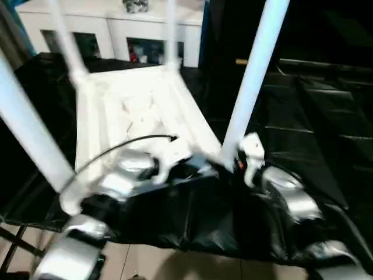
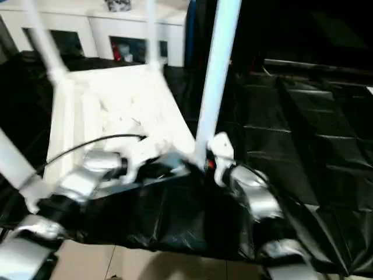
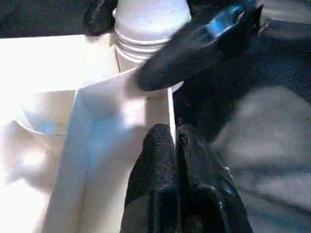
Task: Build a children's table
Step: Rotate leg to tighten
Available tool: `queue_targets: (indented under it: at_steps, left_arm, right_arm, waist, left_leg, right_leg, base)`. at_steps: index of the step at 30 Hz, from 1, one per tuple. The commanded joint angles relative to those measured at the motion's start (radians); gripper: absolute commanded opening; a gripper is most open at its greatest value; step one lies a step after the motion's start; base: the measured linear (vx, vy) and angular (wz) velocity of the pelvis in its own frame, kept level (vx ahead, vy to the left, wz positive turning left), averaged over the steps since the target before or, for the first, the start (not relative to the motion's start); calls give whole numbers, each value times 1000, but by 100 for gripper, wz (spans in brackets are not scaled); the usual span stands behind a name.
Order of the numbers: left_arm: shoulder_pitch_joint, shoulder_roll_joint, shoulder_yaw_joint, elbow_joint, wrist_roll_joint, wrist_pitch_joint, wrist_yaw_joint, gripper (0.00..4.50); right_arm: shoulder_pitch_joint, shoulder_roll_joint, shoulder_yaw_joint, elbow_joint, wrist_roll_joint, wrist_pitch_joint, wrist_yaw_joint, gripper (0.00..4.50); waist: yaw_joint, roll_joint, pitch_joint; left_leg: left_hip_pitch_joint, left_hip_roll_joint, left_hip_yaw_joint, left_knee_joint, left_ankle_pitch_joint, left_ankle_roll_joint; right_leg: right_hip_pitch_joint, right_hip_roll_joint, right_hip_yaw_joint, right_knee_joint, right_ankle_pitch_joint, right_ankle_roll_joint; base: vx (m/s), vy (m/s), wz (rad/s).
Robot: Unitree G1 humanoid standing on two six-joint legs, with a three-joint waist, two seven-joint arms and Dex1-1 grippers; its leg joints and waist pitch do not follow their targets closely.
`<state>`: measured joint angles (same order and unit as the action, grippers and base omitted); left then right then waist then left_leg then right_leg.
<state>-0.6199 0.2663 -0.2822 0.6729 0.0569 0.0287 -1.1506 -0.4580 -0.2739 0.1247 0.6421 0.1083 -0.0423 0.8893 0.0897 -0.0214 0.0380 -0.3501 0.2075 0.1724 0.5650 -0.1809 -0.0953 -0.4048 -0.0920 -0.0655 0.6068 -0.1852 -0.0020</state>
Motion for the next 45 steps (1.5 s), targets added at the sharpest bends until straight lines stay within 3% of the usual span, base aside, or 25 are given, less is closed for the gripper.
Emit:
queue_targets:
  at_steps: [1, 2, 5, 8, 13, 19, 23, 25, 26, 31, 36, 39, 41, 45]
  left_arm:
    - [8, -13, -29, -20, -43, -37, -77, 0]
    - [5, -1, -25, -18, -50, -41, -100, 0]
    - [4, 13, -21, -18, -54, -45, -133, 0]
    - [9, 36, -19, -24, -63, -51, -182, 0]
    - [14, 65, -28, -25, -67, -56, -232, 0]
    - [12, 63, -18, -8, -62, -60, -217, 0]
    - [5, 37, -6, 3, -47, -37, -137, 0]
    - [-8, 11, -4, 20, -21, -16, -53, 0]
    - [-12, 2, -2, 25, -15, -9, -28, 0]
    - [-25, -111, -5, 29, 13, 59, 142, 0]
    - [-31, -195, -15, 35, 35, 92, 250, 0]
    - [-21, -221, -27, 22, 37, 92, 258, 0]
    - [-14, -217, -34, 13, 42, 89, 251, 0]
    - [8, -177, -33, -13, 41, 62, 202, 0]
  right_arm:
    - [14, -20, 43, -37, 1, 19, 107, 392]
    - [16, -42, 56, -47, 3, 23, 158, 359]
    - [15, -62, 63, -53, 7, 33, 214, 359]
    - [9, -79, 71, -53, 17, 40, 265, 315]
    - [3, -90, 80, -56, 29, 46, 307, 280]
    - [29, -71, 83, -88, 39, 71, 315, 270]
    - [43, -17, 49, -92, 47, 102, 206, 269]
    - [39, 32, 19, -60, 28, 96, 63, 269]
    - [36, 46, 12, -48, 18, 87, 17, 269]
    - [-6, 174, -54, 58, -22, 85, -330, 269]
    - [-53, 279, -87, 115, -39, 92, -546, 269]
    - [-57, 305, -75, 109, -56, 60, -556, 269]
    - [-57, 300, -79, 109, -52, 47, -543, 325]
    - [-47, 247, -86, 91, -24, 39, -418, 359]
  waist:
    - [-2, -7, -49]
    - [3, -6, -50]
    - [2, -6, -51]
    - [6, -9, -51]
    - [7, -11, -50]
    - [10, -10, -50]
    - [10, -11, -48]
    - [5, -10, -44]
    - [-2, -11, -42]
    - [-18, -9, -41]
    - [-31, -9, -45]
    - [-29, -10, -47]
    - [-29, -9, -49]
    - [-28, -13, -49]
  left_leg:
    - [-1, 20, 7, -61, -240, 71]
    - [3, 22, 8, -59, -241, 71]
    - [-1, 22, 7, -60, -227, 69]
    - [-3, 23, 8, -59, -222, 71]
    - [-2, 24, 8, -61, -225, 63]
    - [-1, 24, 8, -60, -214, 59]
    - [-2, 23, 6, -63, -222, 51]
    - [-2, 22, 4, -69, -258, 30]
    - [2, 19, -1, -71, -300, 6]
    - [1, 16, -4, -73, -313, -9]
    - [-3, 15, -3, -71, -302, 2]
    - [-4, 15, -1, -70, -279, 12]
    - [-6, 14, 1, -68, -261, 23]
    - [-5, 15, 4, -67, -252, 40]
  right_leg:
    - [51, -43, 40, -78, -215, -212]
    - [49, -43, 41, -76, -206, -220]
    - [51, -42, 39, -71, -177, -231]
    - [53, -44, 39, -70, -176, -232]
    - [51, -45, 38, -70, -196, -229]
    - [51, -45, 39, -69, -186, -227]
    - [50, -46, 40, -72, -212, -217]
    - [46, -48, 40, -80, -284, -196]
    - [43, -52, 39, -91, -400, -159]
    - [37, -50, 40, -100, -456, -126]
    - [39, -45, 41, -96, -390, -140]
    - [41, -44, 41, -90, -328, -151]
    - [45, -43, 41, -86, -276, -165]
    - [46, -43, 42, -86, -262, -175]
  base:
    - [0, 0, 0]
    - [0, 0, 0]
    - [0, 0, 0]
    - [0, 0, 0]
    - [0, 0, 0]
    - [0, 0, 0]
    - [0, 0, 0]
    - [0, 0, 0]
    - [0, 0, 0]
    - [0, 0, 0]
    - [0, 0, 0]
    - [0, 0, 0]
    - [0, 0, 0]
    - [0, 0, 0]
